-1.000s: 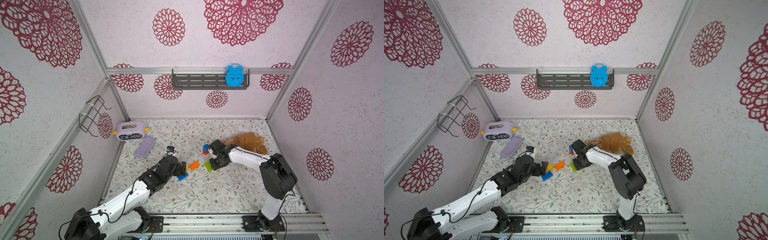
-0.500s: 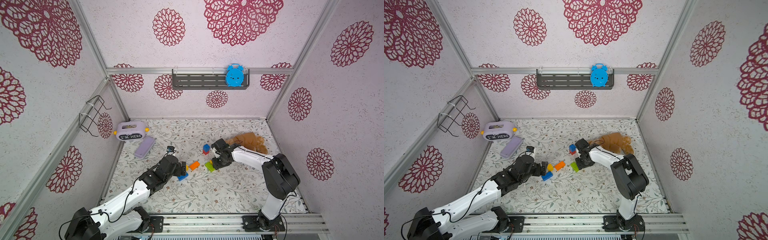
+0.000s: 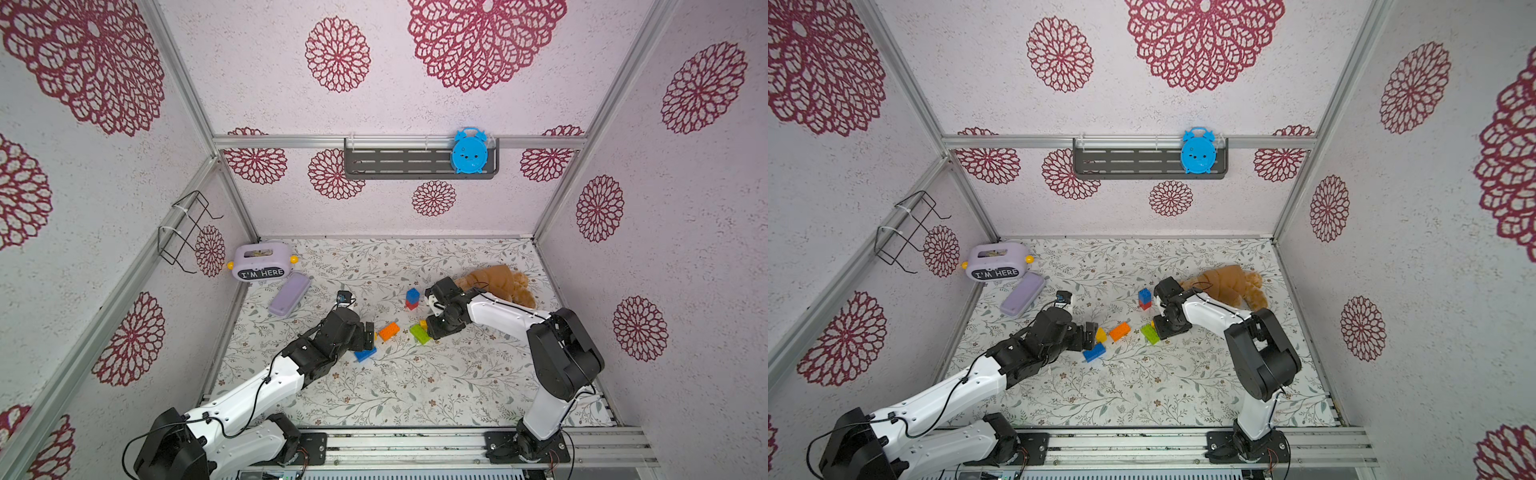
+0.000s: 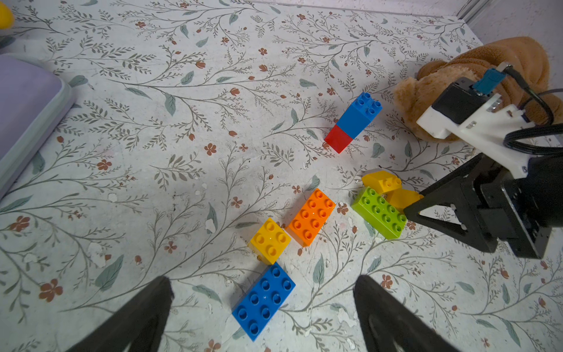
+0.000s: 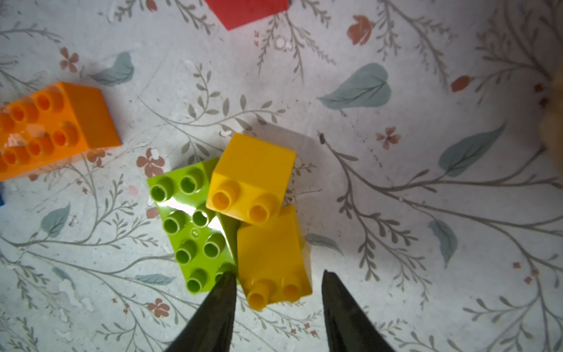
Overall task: Assemble a fork with lego
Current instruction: Pick up the lego brick from the center of the board.
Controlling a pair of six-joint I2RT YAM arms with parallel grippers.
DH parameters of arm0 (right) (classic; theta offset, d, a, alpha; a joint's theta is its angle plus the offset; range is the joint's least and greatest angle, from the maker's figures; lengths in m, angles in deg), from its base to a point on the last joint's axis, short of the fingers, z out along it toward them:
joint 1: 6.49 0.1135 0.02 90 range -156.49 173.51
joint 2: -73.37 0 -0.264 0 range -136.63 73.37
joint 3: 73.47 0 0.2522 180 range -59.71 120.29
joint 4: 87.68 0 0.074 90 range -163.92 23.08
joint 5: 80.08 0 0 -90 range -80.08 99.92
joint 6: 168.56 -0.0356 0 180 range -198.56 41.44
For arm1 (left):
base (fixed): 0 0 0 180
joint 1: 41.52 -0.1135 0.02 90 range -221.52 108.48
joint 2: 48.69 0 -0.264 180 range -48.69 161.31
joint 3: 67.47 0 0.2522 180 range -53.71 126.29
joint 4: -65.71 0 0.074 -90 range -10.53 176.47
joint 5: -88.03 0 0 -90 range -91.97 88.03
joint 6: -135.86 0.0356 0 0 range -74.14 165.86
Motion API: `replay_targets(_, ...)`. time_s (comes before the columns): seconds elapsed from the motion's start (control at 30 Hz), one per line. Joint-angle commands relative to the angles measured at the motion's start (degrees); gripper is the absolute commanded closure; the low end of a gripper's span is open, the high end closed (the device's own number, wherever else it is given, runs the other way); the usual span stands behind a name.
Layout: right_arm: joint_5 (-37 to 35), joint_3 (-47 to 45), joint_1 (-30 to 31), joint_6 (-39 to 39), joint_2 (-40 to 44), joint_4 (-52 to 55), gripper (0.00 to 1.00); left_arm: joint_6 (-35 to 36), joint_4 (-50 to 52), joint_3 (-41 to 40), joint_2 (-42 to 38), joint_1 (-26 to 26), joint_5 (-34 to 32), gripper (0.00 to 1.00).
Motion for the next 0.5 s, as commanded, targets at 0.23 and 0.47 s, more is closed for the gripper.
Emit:
replay_targets(0.23, -2.61, 4.15, 0.01, 7.75, -3.71, 2.94, 0.51, 1.12, 0.86, 1.83, 0.67, -0.5, -0.01, 0.03)
replay_targets(0.47, -2.56, 4.75, 0.18, 7.98, -4.08, 3.17, 0.63, 1.6, 1.73, 2.16, 0.5, -0.5, -0.63, 0.03)
